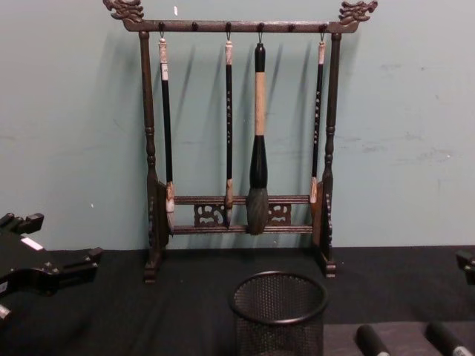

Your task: Pick up the water-based marker from the table and place it into the pen holder.

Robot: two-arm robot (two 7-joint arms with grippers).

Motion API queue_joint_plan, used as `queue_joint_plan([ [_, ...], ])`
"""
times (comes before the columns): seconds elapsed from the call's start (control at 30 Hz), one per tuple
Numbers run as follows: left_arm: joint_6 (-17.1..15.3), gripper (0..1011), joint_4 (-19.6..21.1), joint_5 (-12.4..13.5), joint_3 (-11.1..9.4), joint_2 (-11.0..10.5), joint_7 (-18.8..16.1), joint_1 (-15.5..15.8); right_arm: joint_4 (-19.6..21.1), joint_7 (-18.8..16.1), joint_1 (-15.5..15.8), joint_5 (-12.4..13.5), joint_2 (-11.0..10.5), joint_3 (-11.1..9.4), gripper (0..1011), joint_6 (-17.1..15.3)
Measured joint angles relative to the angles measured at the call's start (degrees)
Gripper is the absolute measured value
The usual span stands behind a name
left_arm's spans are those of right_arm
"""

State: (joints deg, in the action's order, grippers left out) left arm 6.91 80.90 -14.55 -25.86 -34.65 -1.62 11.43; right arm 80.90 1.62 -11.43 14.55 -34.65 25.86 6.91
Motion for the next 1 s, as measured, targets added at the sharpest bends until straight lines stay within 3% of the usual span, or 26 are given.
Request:
queue_joint_plan([
  [0.83,0.0,1009,0.0,0.0,0.0,0.0,0.0,0.0,0.0,0.0,0.0,0.0,0.0,0.0,1002,0.0],
  [1.0,0.0,1009,0.0,0.0,0.0,0.0,0.0,0.0,1.8,-2.2,2.2,3.6,-0.5,-2.4,1002,-1.5],
])
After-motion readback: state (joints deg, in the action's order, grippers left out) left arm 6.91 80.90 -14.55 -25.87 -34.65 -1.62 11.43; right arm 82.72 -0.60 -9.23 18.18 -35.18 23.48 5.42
